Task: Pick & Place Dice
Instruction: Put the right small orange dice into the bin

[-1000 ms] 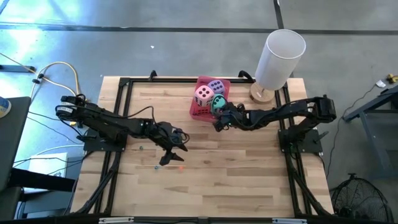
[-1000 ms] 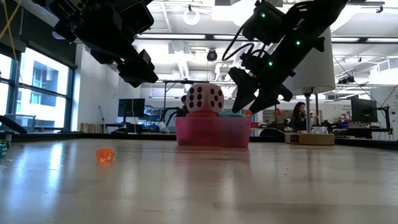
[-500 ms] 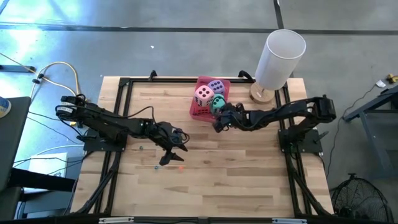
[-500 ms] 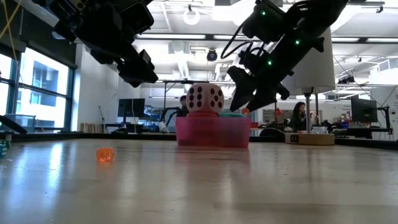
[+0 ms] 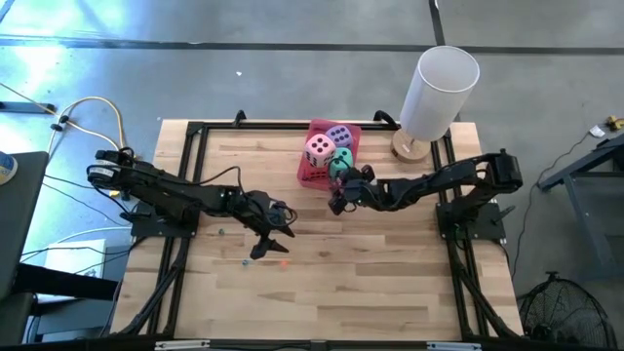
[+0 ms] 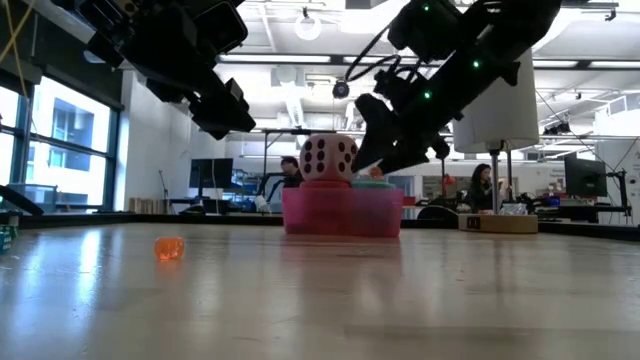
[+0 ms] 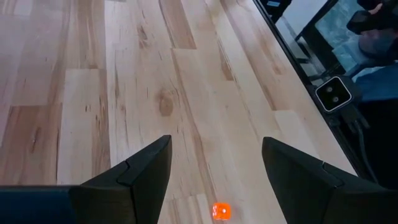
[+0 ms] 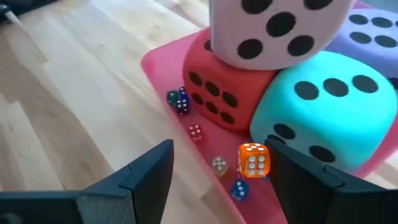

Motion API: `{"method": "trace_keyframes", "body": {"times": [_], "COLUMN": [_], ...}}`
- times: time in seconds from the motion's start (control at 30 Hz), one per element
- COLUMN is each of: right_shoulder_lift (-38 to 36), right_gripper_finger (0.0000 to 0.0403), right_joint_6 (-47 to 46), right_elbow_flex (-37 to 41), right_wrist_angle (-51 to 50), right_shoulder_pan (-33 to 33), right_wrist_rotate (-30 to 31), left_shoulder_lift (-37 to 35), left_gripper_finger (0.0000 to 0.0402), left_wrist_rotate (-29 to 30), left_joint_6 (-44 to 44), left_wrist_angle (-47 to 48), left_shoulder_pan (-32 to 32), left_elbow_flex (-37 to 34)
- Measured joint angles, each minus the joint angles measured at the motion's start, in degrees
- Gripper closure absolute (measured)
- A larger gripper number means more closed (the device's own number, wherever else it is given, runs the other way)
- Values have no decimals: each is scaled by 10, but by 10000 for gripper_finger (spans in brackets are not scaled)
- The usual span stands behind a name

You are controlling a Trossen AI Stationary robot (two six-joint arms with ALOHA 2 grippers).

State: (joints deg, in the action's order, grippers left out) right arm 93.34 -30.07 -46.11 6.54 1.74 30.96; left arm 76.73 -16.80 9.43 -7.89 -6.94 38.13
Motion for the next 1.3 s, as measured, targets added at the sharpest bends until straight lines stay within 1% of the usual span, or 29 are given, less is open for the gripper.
{"method": "trace_keyframes", "body": {"times": [0.13, 0.7, 0.87, 1.03, 1.3], "right_shoulder_lift": [2, 2, 21, 34, 23], "right_gripper_finger": [160, 160, 160, 160, 160], "right_joint_6": [-4, -18, -33, -30, -29], "right_elbow_flex": [2, 2, 1, 0, 1], "right_wrist_angle": [-7, -9, -24, -17, -6], "right_shoulder_pan": [-7, -9, -2, -2, -6], "right_wrist_rotate": [-28, -23, -23, -20, -46], "left_shoulder_lift": [0, 0, 0, 0, 0], "left_gripper_finger": [159, 159, 159, 159, 159], "left_wrist_rotate": [0, 2, 2, 2, 1], "left_joint_6": [0, 0, 0, 0, 0], "left_wrist_angle": [0, -1, -1, -1, -1], "left_shoulder_pan": [0, 1, 2, 2, 2], "left_elbow_flex": [0, 0, 0, 0, 0]}}
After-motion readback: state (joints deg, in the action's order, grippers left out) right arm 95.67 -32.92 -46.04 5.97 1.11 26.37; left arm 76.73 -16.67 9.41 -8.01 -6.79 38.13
